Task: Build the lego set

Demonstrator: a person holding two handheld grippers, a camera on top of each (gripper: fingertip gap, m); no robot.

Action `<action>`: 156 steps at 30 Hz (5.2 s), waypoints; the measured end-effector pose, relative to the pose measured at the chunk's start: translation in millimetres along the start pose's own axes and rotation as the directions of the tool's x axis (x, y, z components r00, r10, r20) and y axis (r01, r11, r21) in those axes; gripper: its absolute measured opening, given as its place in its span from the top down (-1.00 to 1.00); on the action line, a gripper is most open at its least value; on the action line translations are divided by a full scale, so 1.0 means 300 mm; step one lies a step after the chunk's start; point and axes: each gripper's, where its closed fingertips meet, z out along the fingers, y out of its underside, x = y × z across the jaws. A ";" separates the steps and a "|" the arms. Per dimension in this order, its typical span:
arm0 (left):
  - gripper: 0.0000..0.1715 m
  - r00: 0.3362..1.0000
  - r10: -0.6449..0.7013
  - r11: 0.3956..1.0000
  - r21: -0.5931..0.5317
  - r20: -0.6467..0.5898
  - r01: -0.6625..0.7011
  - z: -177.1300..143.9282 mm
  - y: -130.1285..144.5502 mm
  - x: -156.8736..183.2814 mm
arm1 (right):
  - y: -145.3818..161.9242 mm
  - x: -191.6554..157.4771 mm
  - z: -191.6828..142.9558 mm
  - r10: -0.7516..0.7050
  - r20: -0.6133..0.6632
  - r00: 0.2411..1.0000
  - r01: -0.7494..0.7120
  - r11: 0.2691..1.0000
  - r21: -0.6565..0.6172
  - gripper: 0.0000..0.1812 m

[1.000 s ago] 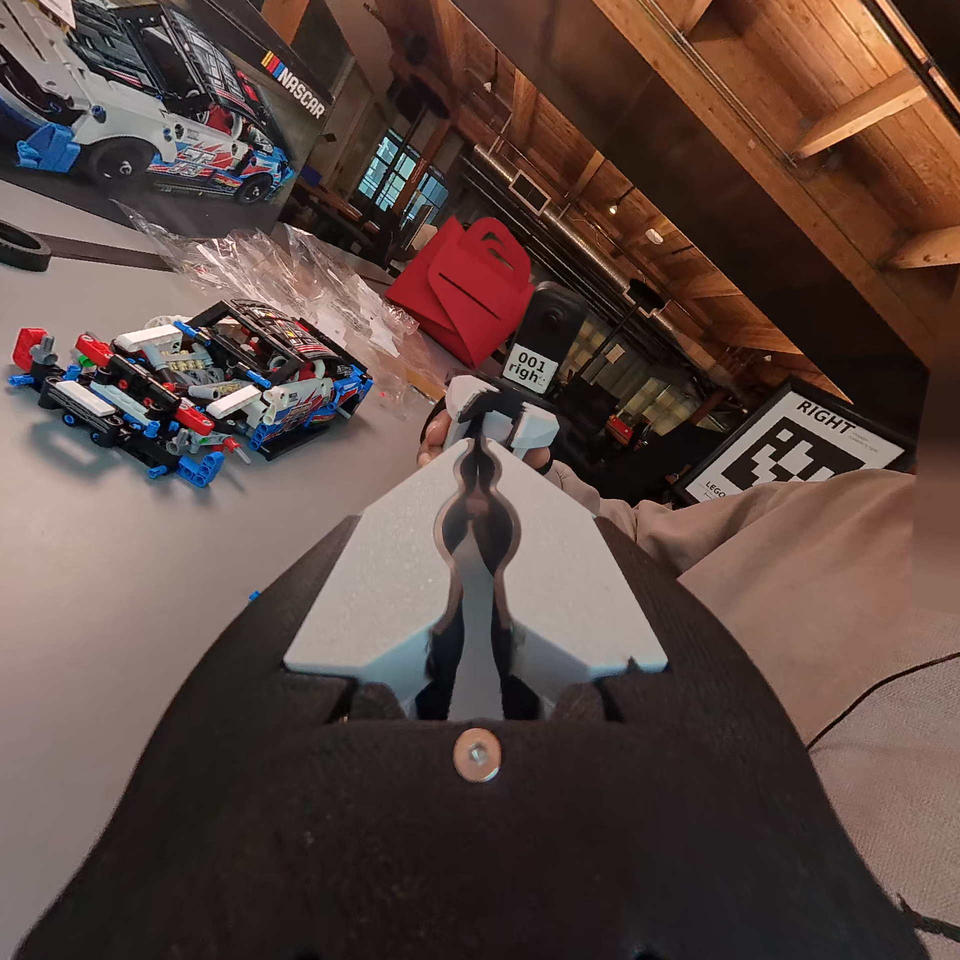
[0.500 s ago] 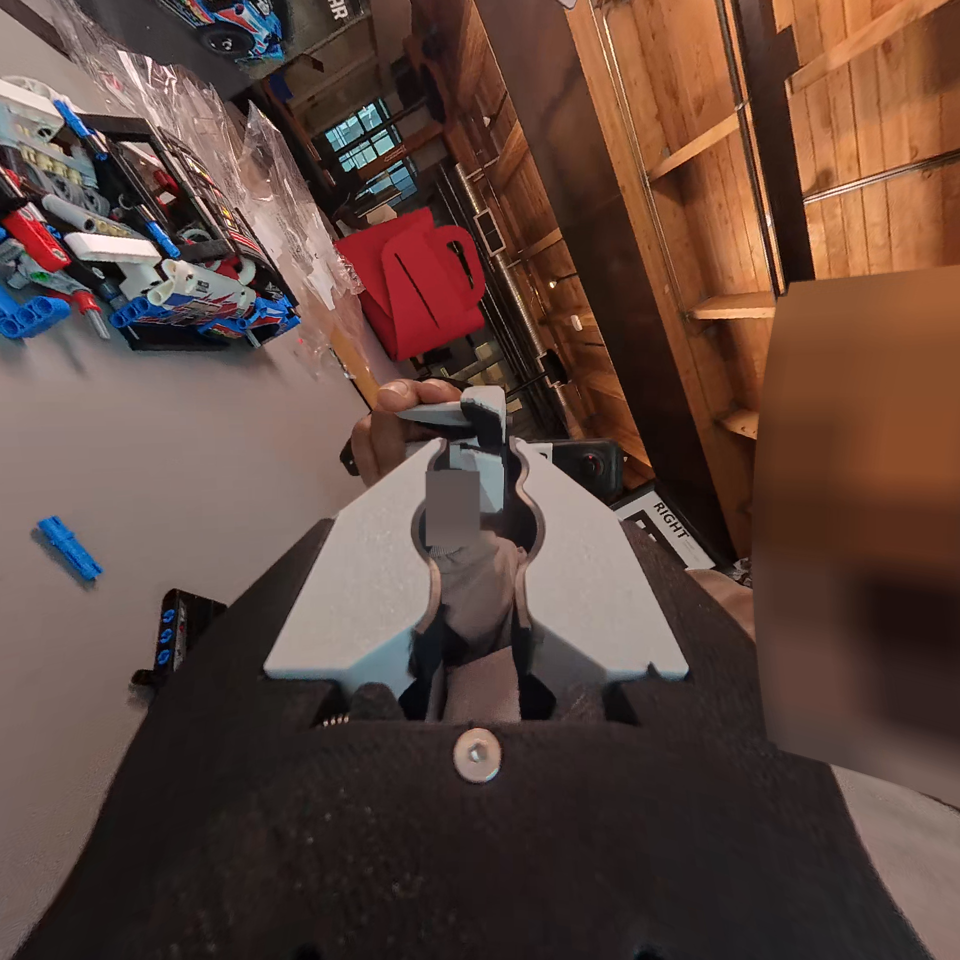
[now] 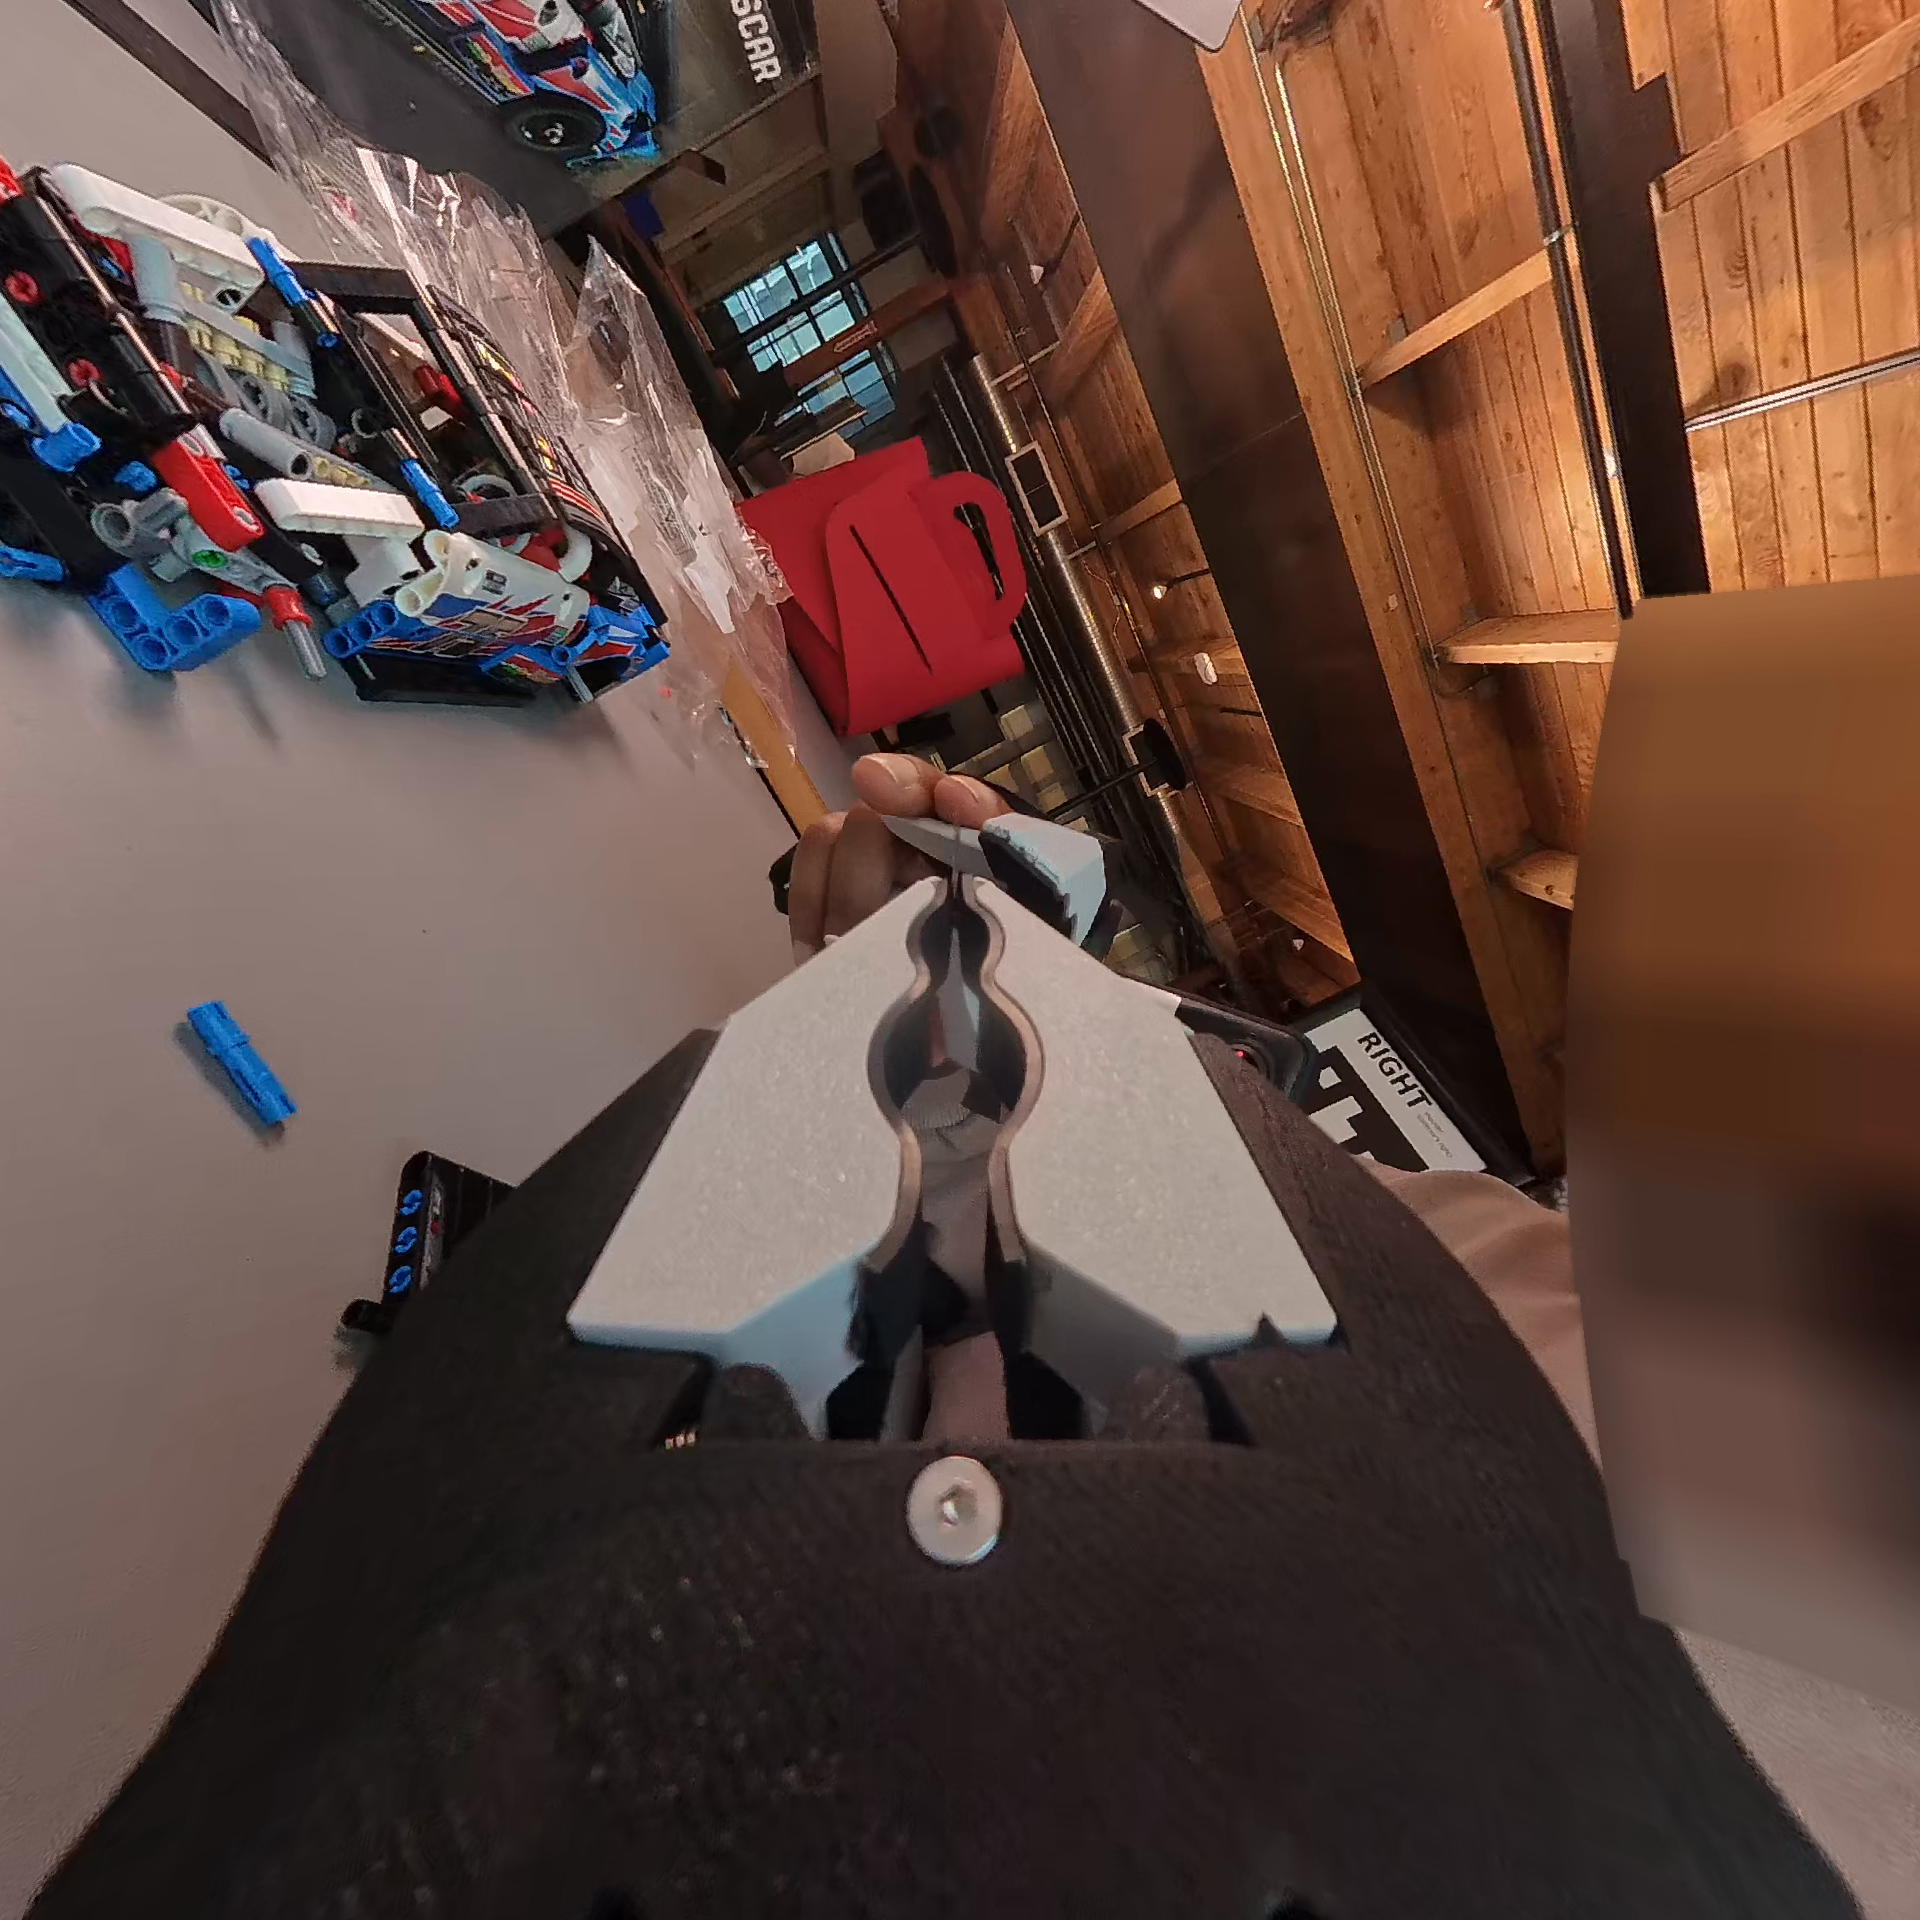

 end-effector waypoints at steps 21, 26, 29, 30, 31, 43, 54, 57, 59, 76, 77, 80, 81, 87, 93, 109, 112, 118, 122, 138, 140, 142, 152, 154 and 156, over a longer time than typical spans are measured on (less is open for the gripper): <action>1.00 0.822 0.563 0.811 -0.249 0.085 -0.529 -0.029 0.026 0.008 | 0.015 0.047 -0.055 0.873 0.401 0.278 -0.925 0.356 -0.132 0.87; 1.00 0.822 0.564 0.807 -0.264 0.079 -0.528 -0.029 0.038 0.004 | 0.030 0.005 -0.046 0.873 0.409 0.265 -0.912 0.365 -0.188 0.94; 1.00 0.821 0.565 0.805 -0.268 0.077 -0.529 -0.028 0.041 0.004 | 0.030 0.006 -0.045 0.878 0.414 0.241 -0.920 0.342 -0.189 0.98; 1.00 0.822 0.565 0.805 -0.268 0.077 -0.529 -0.028 0.041 0.004 | 0.032 0.005 -0.045 0.878 0.413 0.240 -0.920 0.341 -0.191 0.98; 1.00 0.822 0.564 0.805 -0.271 0.076 -0.528 -0.028 0.043 0.003 | 0.031 0.005 -0.045 0.878 0.416 0.237 -0.921 0.339 -0.191 0.98; 1.00 0.814 0.574 0.800 -0.269 0.086 -0.536 -0.027 0.040 0.001 | 0.021 -0.004 -0.047 0.874 0.436 0.214 -0.924 0.326 -0.201 1.00; 0.35 0.498 0.849 0.510 -0.523 0.177 -0.684 -0.097 0.066 -0.071 | -0.012 0.045 -0.058 0.908 0.405 0.110 -0.937 0.230 -0.262 1.00; 0.34 0.427 0.888 0.418 -0.692 0.172 -0.589 -0.156 0.146 -0.195 | 0.038 0.010 -0.070 0.949 0.314 0.021 -0.911 0.147 -0.385 1.00; 0.37 0.430 0.890 0.386 -0.752 0.151 -0.534 -0.177 0.198 -0.247 | 0.073 -0.042 -0.079 0.966 0.251 -0.061 -0.880 0.066 -0.471 1.00; 0.74 0.372 0.925 0.275 -0.818 0.082 -0.505 -0.151 0.259 -0.336 | 0.190 -0.255 -0.086 0.958 -0.023 -0.286 -0.759 -0.241 -0.605 1.00; 0.74 0.371 0.926 0.269 -0.817 0.073 -0.510 -0.149 0.260 -0.336 | 0.193 -0.258 -0.088 0.958 -0.033 -0.285 -0.759 -0.246 -0.603 1.00; 0.74 0.376 0.925 0.261 -0.816 0.058 -0.516 -0.147 0.261 -0.336 | 0.205 -0.258 -0.095 0.957 -0.065 -0.282 -0.764 -0.265 -0.588 1.00; 0.74 0.377 0.925 0.257 -0.815 0.051 -0.519 -0.147 0.262 -0.336 | 0.208 -0.258 -0.099 0.956 -0.074 -0.285 -0.764 -0.273 -0.585 1.00; 0.74 0.372 0.928 0.236 -0.817 0.028 -0.527 -0.147 0.268 -0.332 | 0.210 -0.293 -0.107 0.945 -0.131 -0.299 -0.756 -0.318 -0.572 1.00; 0.74 0.370 0.929 0.234 -0.819 0.028 -0.524 -0.147 0.271 -0.331 | 0.207 -0.314 -0.105 0.932 -0.163 -0.323 -0.755 -0.358 -0.549 1.00; 0.74 0.359 0.933 0.225 -0.821 0.026 -0.525 -0.148 0.274 -0.329 | 0.205 -0.332 -0.104 0.924 -0.180 -0.338 -0.756 -0.380 -0.534 1.00; 0.74 0.360 0.932 0.225 -0.821 0.025 -0.525 -0.149 0.274 -0.329 | 0.207 -0.334 -0.105 0.924 -0.181 -0.337 -0.756 -0.381 -0.533 1.00; 0.74 0.360 0.933 0.223 -0.821 0.023 -0.526 -0.149 0.274 -0.329 | 0.210 -0.336 -0.106 0.925 -0.183 -0.334 -0.756 -0.379 -0.534 1.00; 0.74 0.360 0.933 0.222 -0.821 0.022 -0.526 -0.149 0.274 -0.329 | 0.211 -0.337 -0.106 0.926 -0.184 -0.331 -0.756 -0.377 -0.536 1.00; 0.74 0.363 0.932 0.221 -0.821 0.018 -0.526 -0.149 0.275 -0.329 | 0.215 -0.343 -0.109 0.928 -0.192 -0.318 -0.746 -0.370 -0.553 1.00; 0.74 0.362 0.932 0.219 -0.821 0.016 -0.527 -0.150 0.275 -0.329 | 0.215 -0.344 -0.109 0.928 -0.194 -0.318 -0.745 -0.371 -0.555 1.00; 0.74 0.363 0.932 0.218 -0.821 0.015 -0.527 -0.151 0.275 -0.329 | 0.215 -0.345 -0.109 0.929 -0.195 -0.315 -0.744 -0.369 -0.558 1.00; 0.74 0.366 0.931 0.211 -0.822 0.004 -0.529 -0.154 0.278 -0.327 | 0.215 -0.349 -0.108 0.931 -0.200 -0.307 -0.737 -0.365 -0.569 1.00; 0.74 0.366 0.931 0.212 -0.822 0.004 -0.529 -0.154 0.278 -0.327 | 0.216 -0.350 -0.109 0.931 -0.202 -0.305 -0.734 -0.365 -0.572 1.00; 0.74 0.366 0.930 0.213 -0.822 0.005 -0.528 -0.155 0.279 -0.327 | 0.216 -0.351 -0.110 0.931 -0.206 -0.300 -0.732 -0.363 -0.576 1.00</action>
